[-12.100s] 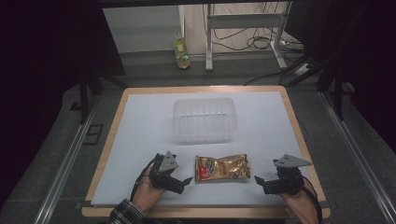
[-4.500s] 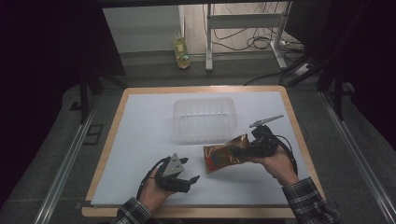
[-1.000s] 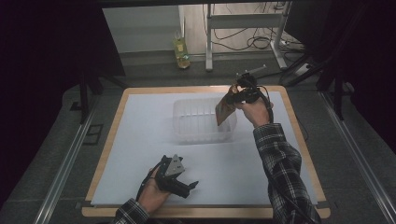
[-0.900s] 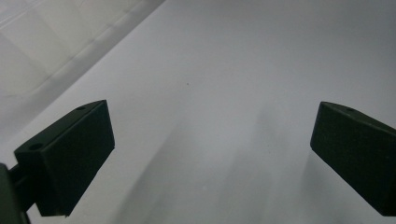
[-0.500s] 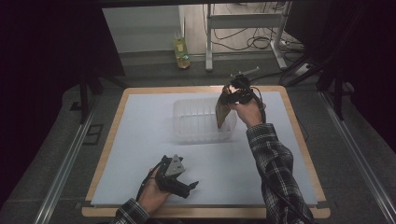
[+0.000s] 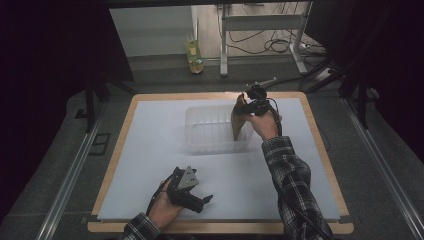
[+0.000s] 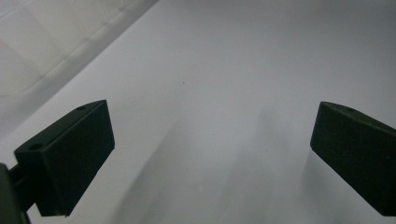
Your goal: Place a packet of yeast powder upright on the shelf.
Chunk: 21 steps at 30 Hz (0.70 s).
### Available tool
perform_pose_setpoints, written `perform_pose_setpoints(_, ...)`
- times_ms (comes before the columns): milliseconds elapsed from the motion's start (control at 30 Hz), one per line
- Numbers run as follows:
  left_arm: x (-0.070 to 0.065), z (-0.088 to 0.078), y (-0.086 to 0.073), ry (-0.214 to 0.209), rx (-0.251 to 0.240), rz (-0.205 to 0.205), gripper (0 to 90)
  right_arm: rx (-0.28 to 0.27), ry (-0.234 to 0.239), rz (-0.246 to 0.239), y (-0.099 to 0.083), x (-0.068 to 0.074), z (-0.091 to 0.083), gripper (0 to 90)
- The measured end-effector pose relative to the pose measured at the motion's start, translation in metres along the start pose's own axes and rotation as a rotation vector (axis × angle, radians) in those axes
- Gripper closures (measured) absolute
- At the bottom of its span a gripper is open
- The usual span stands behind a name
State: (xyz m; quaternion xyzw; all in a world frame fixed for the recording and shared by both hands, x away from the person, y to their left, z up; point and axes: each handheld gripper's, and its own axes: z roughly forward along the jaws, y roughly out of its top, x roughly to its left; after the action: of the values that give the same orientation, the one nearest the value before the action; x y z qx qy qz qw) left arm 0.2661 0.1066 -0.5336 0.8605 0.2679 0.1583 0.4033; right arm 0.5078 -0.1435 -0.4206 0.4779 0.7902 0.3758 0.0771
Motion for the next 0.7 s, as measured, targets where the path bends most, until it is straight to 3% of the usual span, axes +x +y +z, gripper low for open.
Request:
perform_pose_setpoints(167, 0.0, 0.0, 0.0, -0.002, 0.001, 0.001, 0.0, 0.004, -0.003, -0.006, 0.0, -0.001, 0.0, 64.2)
perform_pose_setpoints(400, 0.0, 0.0, 0.0, -0.003, -0.006, -0.002, 0.0, -0.007, -0.012, -0.069, -0.001, 0.005, -0.004, 43.3)
perform_pose_setpoints(700, -0.001, 0.001, 0.0, -0.007, -0.005, 0.001, 0.0, -0.005, 0.006, -0.139, -0.004, 0.008, -0.009, 28.8)
